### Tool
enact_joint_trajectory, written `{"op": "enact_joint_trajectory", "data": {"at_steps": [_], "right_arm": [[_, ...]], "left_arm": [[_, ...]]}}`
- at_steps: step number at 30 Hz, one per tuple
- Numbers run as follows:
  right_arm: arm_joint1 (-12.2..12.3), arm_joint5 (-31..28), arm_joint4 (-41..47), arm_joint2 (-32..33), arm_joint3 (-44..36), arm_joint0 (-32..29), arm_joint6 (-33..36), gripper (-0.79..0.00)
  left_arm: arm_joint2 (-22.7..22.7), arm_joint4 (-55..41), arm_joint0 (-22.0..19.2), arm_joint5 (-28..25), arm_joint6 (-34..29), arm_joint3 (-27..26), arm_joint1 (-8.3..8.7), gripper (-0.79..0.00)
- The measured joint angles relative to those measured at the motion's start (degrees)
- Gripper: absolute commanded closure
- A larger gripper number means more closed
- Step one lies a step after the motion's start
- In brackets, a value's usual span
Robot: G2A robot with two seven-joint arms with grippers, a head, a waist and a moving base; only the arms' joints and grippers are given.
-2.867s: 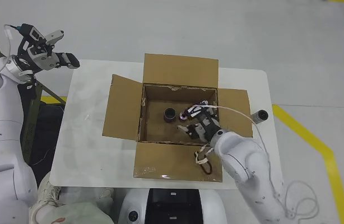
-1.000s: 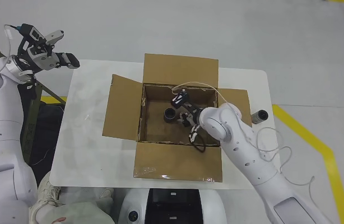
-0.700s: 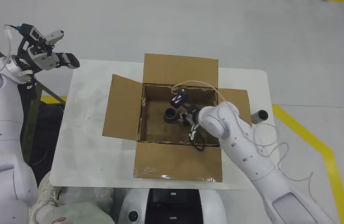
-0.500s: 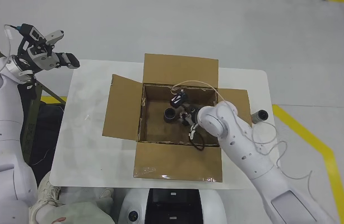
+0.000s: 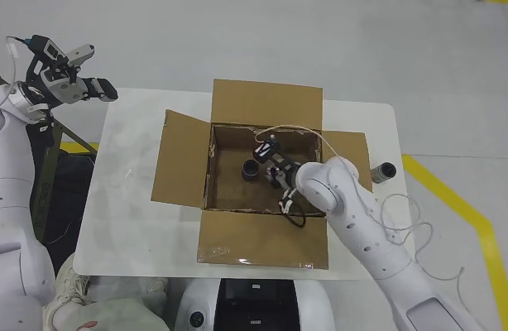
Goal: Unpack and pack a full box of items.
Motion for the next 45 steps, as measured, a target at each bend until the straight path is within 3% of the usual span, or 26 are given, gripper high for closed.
{"op": "enact_joint_trajectory", "data": {"at_steps": [19,45], "right_arm": [[4.26,-3.97,-0.3,15.81,-26.3,-18.9,-7.27,0.0],[6.71,-0.96,1.86,31.74,-40.14,-39.03,-21.68,0.0]], "left_arm": [[0.0,0.0,0.0,0.0,0.0,0.0,0.0,-0.785],[0.0,0.0,0.0,0.0,0.0,0.0,0.0,-0.785]]}}
